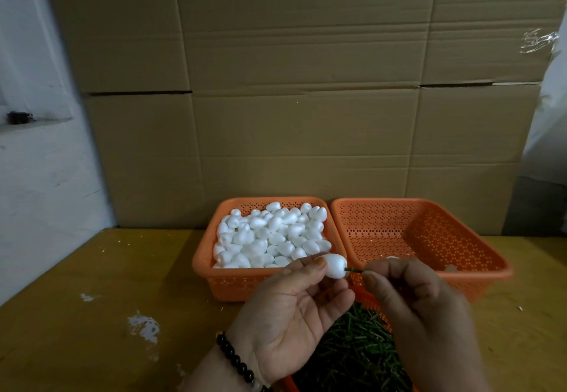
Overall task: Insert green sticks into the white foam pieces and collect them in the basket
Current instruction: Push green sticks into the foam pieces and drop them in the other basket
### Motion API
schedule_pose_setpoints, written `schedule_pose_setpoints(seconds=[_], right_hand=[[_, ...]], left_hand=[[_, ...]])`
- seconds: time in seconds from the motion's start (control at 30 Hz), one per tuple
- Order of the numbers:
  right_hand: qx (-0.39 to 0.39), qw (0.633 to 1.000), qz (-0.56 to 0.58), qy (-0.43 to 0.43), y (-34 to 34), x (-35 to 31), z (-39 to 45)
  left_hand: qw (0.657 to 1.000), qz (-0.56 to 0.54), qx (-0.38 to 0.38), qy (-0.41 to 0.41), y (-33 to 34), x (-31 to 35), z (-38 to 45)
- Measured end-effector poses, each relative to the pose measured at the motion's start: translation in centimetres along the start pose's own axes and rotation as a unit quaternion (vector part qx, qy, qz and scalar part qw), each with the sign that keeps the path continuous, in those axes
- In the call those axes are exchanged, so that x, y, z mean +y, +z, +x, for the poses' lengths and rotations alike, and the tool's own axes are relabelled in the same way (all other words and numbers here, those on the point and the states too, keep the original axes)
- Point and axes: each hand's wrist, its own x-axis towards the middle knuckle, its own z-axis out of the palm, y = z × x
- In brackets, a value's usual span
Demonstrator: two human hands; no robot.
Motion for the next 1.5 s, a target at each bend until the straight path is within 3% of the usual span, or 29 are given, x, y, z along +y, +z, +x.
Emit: schedule_pose_setpoints(seconds=[0.63, 1.5], right_hand=[[-0.035, 0.996, -0.075, -0.021, -0.38, 0.59, -0.22], [-0.058, 0.995, -0.078, -0.007, -0.35, 0.66, -0.09]], left_hand=[[1.000, 0.006, -0.004, 0.001, 0.23, -0.54, -0.03], [0.999, 0.023, 0.015, 0.021, 0.24, -0.81, 0.01]])
